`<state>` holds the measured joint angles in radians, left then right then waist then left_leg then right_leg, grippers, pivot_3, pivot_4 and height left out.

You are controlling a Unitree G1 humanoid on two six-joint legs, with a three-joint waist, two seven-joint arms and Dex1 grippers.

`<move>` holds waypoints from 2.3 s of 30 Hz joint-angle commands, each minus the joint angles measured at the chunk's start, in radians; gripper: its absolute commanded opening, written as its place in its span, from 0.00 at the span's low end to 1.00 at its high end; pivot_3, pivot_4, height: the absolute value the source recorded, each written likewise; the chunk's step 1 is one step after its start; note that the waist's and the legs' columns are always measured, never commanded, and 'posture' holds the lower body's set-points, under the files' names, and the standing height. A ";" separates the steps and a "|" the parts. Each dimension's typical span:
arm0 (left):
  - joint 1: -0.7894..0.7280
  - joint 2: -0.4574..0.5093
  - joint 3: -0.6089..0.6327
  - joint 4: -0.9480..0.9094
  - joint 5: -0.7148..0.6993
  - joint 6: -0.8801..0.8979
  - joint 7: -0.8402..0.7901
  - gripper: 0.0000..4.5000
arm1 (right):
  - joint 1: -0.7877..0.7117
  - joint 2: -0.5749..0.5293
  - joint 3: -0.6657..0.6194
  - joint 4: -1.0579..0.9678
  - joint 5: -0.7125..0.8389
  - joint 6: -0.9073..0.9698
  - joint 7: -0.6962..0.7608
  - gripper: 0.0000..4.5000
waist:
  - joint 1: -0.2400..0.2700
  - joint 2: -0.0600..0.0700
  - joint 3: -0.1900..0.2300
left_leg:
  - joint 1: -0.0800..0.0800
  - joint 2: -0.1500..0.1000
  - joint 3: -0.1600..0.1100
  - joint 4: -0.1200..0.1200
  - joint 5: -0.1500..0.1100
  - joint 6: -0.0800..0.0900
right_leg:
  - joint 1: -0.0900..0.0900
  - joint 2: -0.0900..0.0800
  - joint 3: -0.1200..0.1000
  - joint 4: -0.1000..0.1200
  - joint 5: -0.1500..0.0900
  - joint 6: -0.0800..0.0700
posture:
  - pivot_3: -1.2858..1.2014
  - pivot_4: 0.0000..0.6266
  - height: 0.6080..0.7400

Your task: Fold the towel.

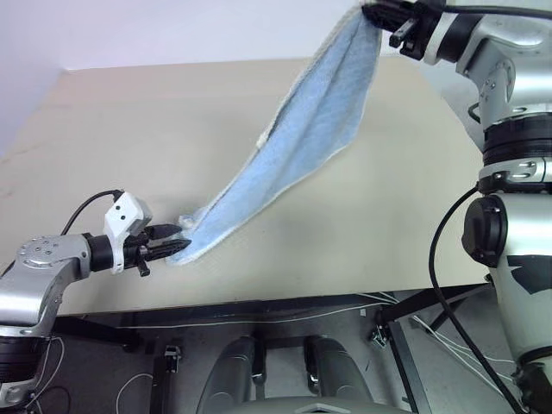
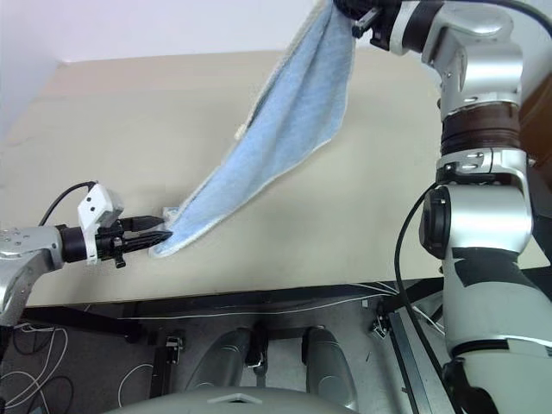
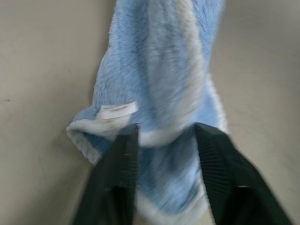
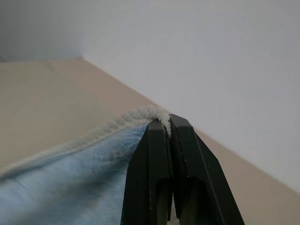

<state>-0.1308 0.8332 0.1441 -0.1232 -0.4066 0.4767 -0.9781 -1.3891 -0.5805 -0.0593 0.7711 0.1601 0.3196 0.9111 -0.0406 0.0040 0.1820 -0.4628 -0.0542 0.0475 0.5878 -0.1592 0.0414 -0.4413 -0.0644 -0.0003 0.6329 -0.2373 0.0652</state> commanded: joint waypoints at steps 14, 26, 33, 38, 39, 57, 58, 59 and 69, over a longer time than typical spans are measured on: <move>-0.095 -0.088 -0.062 0.111 0.097 -0.269 0.001 0.50 | 0.010 -0.019 -0.012 -0.097 0.013 0.023 -0.005 0.00 | -0.001 0.000 0.000 | -0.001 0.000 0.001 -0.001 0.000 0.000 | 0.000 -0.001 0.001 0.000 0.000 0.000 | 0.52 0.24 0.96; -0.082 -0.031 -0.155 0.116 0.197 -0.393 -0.097 0.50 | 0.025 -0.030 -0.018 -0.125 0.017 0.045 -0.012 0.00 | -0.004 0.000 0.000 | -0.001 0.000 0.002 -0.002 0.000 0.000 | 0.001 -0.001 0.001 0.000 0.000 0.000 | 0.52 0.24 0.96; -0.148 -0.126 -0.175 0.257 0.276 -0.543 -0.001 0.50 | 0.029 -0.034 -0.017 -0.132 0.015 0.047 -0.017 0.00 | -0.001 0.000 0.000 | -0.001 0.000 0.003 -0.001 0.000 0.000 | 0.001 -0.002 0.000 0.000 0.000 0.000 | 0.52 0.24 0.96; -0.158 -0.125 -0.193 0.311 0.304 -0.580 -0.012 0.50 | 0.035 -0.038 -0.017 -0.146 0.018 0.055 -0.018 0.00 | -0.003 0.000 0.000 | -0.001 0.000 0.003 0.000 0.000 0.000 | 0.001 -0.002 0.001 0.000 0.002 0.003 | 0.52 0.24 0.96; -0.158 -0.123 -0.197 0.317 0.305 -0.584 -0.019 0.50 | 0.035 -0.039 -0.018 -0.147 0.019 0.056 -0.019 0.00 | -0.003 0.000 0.000 | -0.001 0.000 0.003 -0.001 0.000 0.000 | 0.001 -0.002 0.000 0.000 0.002 0.003 | 0.52 0.24 0.96; -0.196 -0.173 -0.272 0.380 0.436 -0.671 0.067 0.42 | 0.058 -0.036 -0.021 -0.175 0.033 0.075 -0.034 0.00 | 0.001 0.001 -0.001 | 0.001 0.000 0.003 0.000 0.000 0.000 | 0.005 -0.003 0.000 0.001 0.001 0.001 | 0.52 0.24 0.96; -0.186 -0.176 -0.276 0.365 0.422 -0.661 0.052 0.37 | 0.060 -0.037 -0.021 -0.178 0.034 0.076 -0.035 0.00 | 0.001 0.000 -0.001 | 0.001 0.000 0.003 0.000 0.000 0.000 | 0.005 -0.003 0.000 0.002 0.001 0.001 | 0.52 0.24 0.96; -0.173 -0.176 -0.279 0.346 0.404 -0.652 0.032 0.30 | 0.062 -0.037 -0.021 -0.180 0.034 0.078 -0.035 0.00 | 0.001 0.000 -0.001 | 0.001 0.000 0.003 0.000 0.000 0.000 | 0.005 -0.003 0.000 0.002 0.002 0.002 | 0.52 0.24 0.96; -0.178 -0.189 -0.154 0.285 0.230 -0.479 0.036 0.00 | 0.062 -0.038 -0.019 -0.178 0.034 0.080 -0.041 0.00 | -0.002 0.000 -0.001 | 0.000 0.000 0.003 0.002 0.000 0.000 | 0.003 -0.003 -0.001 0.005 0.002 0.001 | 0.52 0.24 0.96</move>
<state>-0.3045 0.6286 -0.0547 0.1922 -0.1382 -0.0228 -0.9407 -1.3072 -0.6055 -0.0559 0.6308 0.1800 0.4074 0.8748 -0.0426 0.0045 0.1813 -0.4627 -0.0542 0.0505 0.5901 -0.1591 0.0417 -0.4389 -0.0677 -0.0013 0.6378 -0.2350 0.0661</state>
